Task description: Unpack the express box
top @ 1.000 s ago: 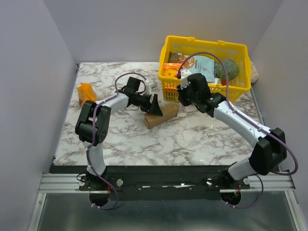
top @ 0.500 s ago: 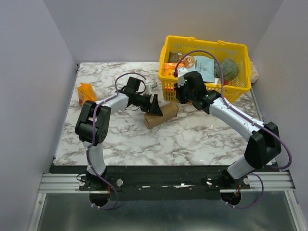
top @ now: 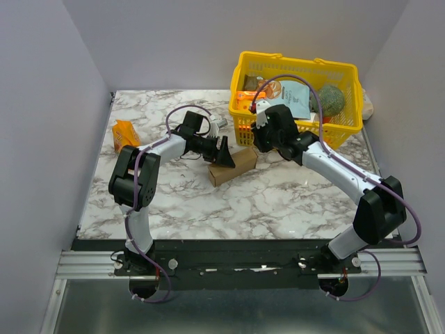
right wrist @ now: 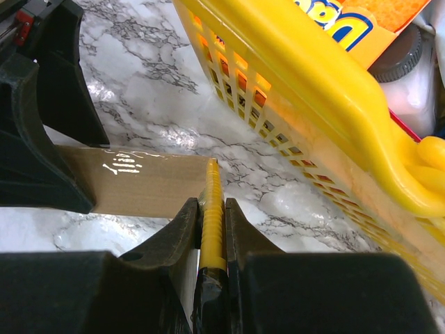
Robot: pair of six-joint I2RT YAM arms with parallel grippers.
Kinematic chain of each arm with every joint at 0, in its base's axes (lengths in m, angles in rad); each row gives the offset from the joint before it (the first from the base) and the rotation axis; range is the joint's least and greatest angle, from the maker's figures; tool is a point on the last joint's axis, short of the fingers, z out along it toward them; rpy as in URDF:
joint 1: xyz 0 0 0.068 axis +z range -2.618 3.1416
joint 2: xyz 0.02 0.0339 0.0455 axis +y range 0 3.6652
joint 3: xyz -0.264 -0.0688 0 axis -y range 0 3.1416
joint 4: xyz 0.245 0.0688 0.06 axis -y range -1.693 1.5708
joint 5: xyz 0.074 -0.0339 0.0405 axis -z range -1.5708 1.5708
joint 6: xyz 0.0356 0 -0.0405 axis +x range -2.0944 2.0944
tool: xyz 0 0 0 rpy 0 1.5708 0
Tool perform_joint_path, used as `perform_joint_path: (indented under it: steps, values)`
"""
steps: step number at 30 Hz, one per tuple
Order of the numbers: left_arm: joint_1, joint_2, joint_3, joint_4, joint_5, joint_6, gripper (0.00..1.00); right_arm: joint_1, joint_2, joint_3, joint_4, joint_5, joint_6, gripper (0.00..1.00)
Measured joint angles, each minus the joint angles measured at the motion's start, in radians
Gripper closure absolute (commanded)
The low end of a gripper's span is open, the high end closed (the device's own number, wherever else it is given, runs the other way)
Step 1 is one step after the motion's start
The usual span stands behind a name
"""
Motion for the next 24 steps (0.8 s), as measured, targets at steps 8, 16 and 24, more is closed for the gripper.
perform_joint_path:
  steps: [8, 16, 24]
  values:
    - [0.0, 0.0, 0.0, 0.0, 0.0, 0.0, 0.21, 0.0, 0.0, 0.0, 0.0, 0.001, -0.001, 1.0]
    - [0.0, 0.0, 0.0, 0.0, 0.0, 0.0, 0.21, 0.0, 0.0, 0.0, 0.0, 0.013, -0.004, 1.0]
    - [0.0, 0.0, 0.0, 0.0, 0.0, 0.0, 0.21, 0.001, -0.002, -0.004, 0.008, 0.033, -0.011, 0.99]
